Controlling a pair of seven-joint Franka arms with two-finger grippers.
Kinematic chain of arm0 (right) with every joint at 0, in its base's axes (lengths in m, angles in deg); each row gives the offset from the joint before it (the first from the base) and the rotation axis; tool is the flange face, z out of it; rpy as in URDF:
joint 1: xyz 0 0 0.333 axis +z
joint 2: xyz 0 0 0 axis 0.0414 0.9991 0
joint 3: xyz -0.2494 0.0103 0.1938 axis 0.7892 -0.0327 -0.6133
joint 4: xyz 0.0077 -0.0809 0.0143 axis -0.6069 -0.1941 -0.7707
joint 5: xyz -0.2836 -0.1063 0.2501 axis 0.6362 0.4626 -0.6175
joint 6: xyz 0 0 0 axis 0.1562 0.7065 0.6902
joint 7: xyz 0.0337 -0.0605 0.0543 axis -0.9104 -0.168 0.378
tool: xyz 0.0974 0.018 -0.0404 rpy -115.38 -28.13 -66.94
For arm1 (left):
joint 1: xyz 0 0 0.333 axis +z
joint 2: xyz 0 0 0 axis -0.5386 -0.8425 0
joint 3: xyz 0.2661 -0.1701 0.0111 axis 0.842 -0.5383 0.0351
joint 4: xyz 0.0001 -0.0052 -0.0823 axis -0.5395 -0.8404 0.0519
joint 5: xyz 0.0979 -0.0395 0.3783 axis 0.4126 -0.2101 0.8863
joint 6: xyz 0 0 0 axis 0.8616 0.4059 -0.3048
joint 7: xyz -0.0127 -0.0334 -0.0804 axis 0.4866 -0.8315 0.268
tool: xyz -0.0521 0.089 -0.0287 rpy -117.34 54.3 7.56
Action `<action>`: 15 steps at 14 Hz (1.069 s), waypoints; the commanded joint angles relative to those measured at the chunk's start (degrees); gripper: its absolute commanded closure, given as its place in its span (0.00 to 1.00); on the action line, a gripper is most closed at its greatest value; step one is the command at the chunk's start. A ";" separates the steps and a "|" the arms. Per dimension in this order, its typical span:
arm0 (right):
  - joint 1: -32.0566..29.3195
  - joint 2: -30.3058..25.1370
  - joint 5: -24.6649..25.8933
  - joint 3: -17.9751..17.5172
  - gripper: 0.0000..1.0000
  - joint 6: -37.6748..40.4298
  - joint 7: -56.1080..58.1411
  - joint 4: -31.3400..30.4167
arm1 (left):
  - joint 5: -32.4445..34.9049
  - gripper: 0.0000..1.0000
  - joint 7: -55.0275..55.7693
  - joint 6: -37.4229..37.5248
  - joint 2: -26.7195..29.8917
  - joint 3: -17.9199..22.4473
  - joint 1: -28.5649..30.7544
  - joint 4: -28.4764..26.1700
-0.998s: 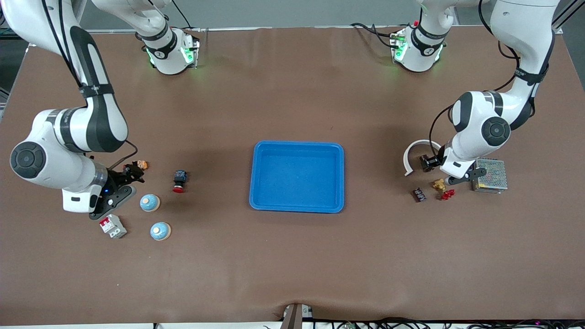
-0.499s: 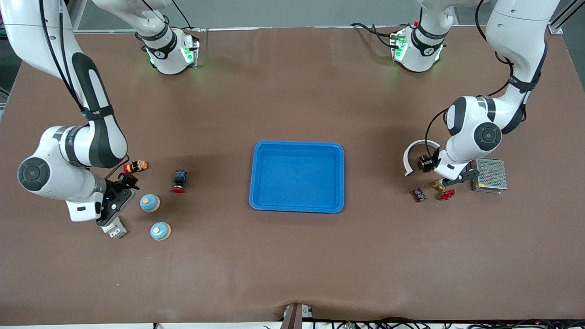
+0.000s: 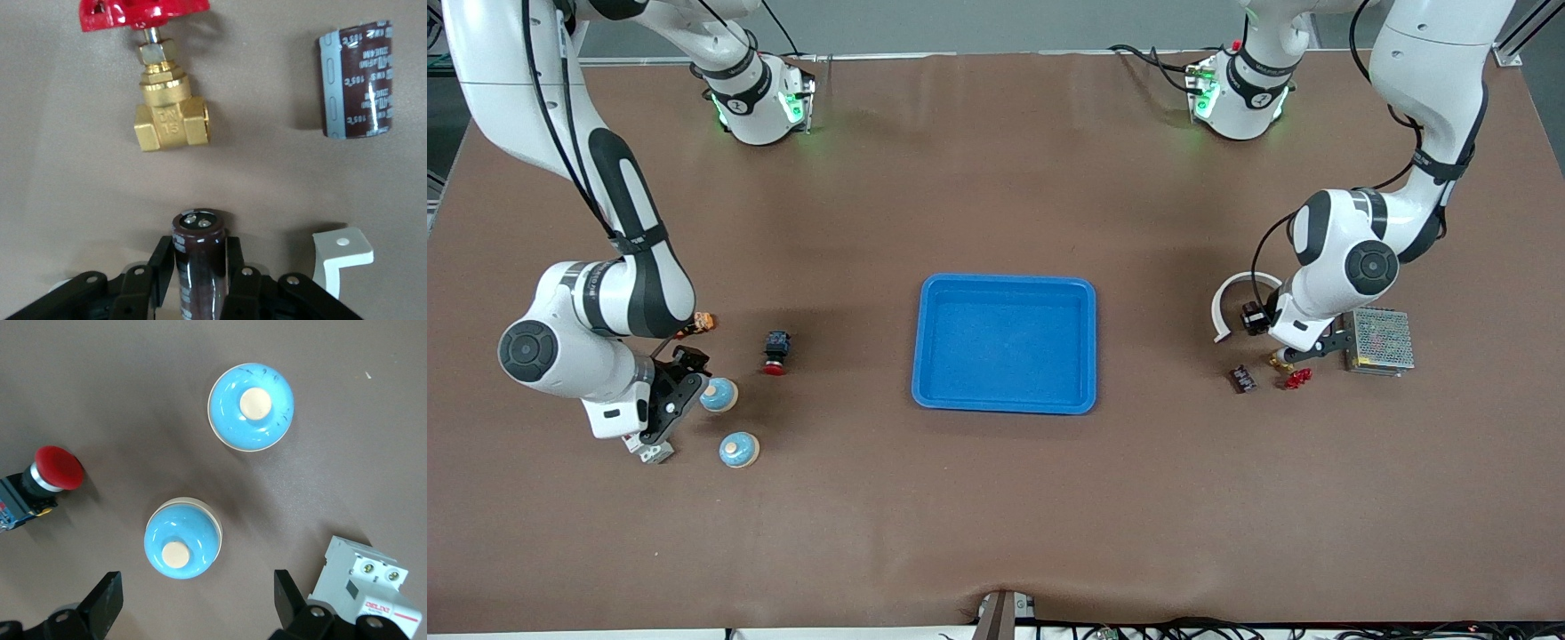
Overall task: Place electrolytic capacitor and blue bell in tray
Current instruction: 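Grasp the capacitor with the left gripper while the right gripper descends, then lift the capacitor with the left gripper while the right gripper grasps the bell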
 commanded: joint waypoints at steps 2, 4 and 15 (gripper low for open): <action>-0.32 1.24 -0.01 -0.54 0.00 -1.45 1.54 -0.65 | -1.54 0.66 0.10 -0.58 -0.34 -0.16 -0.54 0.72; -0.23 1.15 -0.36 -0.71 0.00 -5.56 1.54 -3.37 | -1.54 0.69 0.02 -0.50 -0.34 -0.16 -0.54 0.72; -0.49 3.44 -1.50 -1.59 0.00 -9.36 1.54 -4.96 | -1.63 1.00 2.74 6.33 2.56 -4.11 -0.36 5.62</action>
